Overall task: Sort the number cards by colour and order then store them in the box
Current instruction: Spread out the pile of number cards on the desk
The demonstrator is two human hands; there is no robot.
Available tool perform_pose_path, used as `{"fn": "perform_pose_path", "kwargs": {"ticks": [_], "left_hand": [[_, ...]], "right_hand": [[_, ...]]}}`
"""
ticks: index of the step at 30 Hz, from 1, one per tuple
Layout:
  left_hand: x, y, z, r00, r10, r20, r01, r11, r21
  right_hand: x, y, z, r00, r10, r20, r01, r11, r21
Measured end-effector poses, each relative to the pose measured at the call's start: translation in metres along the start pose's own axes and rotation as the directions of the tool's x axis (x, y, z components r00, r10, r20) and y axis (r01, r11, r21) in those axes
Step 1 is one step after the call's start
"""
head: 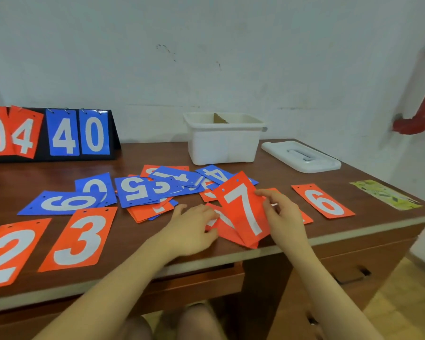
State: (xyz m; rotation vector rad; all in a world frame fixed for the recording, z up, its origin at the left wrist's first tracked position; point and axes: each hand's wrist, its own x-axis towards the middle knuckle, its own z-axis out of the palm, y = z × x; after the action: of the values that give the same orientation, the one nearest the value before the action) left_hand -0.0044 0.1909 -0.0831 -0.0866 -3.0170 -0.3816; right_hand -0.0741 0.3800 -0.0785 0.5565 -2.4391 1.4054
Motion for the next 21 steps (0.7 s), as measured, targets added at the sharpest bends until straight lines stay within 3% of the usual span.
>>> {"fn": "perform_pose_path", "kwargs": {"ticks": [2, 4, 7, 10, 13, 17, 21], "left_hand": [[0.001, -0.006, -0.007, 1.000, 0.011, 0.022, -0.009, 0.997, -0.072], [0.001, -0.006, -0.008, 1.000, 0.011, 0.005, -0.011, 1.000, -0.029], [-0.001, 0.003, -0.002, 1.000, 0.022, -0.020, -0.019, 0.990, 0.141], [-0.005, 0.009, 0.001, 0.998, 0.053, -0.019, -0.050, 0.989, 0.141], [-0.019, 0.006, 0.003, 0.996, 0.087, -0.016, -0.086, 0.992, 0.092], [-0.037, 0.000, 0.002, 0.999, 0.032, -0.017, -0.031, 0.995, 0.097], [-0.046, -0.001, 0.002, 0.999, 0.034, -0.023, -0.031, 0.993, 0.115]], "right_hand": [[0.001, 0.001, -0.002, 0.999, 0.000, -0.047, 0.000, 1.000, -0.005], [-0.001, 0.002, 0.000, 0.999, -0.014, -0.046, 0.012, 0.999, -0.049], [-0.005, 0.008, 0.008, 0.998, -0.008, 0.064, 0.024, 0.967, -0.254], [-0.009, 0.010, 0.013, 0.991, 0.011, 0.134, 0.049, 0.900, -0.433], [-0.012, 0.006, 0.014, 0.992, -0.005, 0.124, 0.053, 0.919, -0.389], [-0.018, 0.002, 0.019, 0.993, -0.005, 0.118, 0.054, 0.905, -0.421], [-0.022, -0.006, 0.028, 0.999, -0.027, -0.025, 0.021, 0.980, -0.197]]}}
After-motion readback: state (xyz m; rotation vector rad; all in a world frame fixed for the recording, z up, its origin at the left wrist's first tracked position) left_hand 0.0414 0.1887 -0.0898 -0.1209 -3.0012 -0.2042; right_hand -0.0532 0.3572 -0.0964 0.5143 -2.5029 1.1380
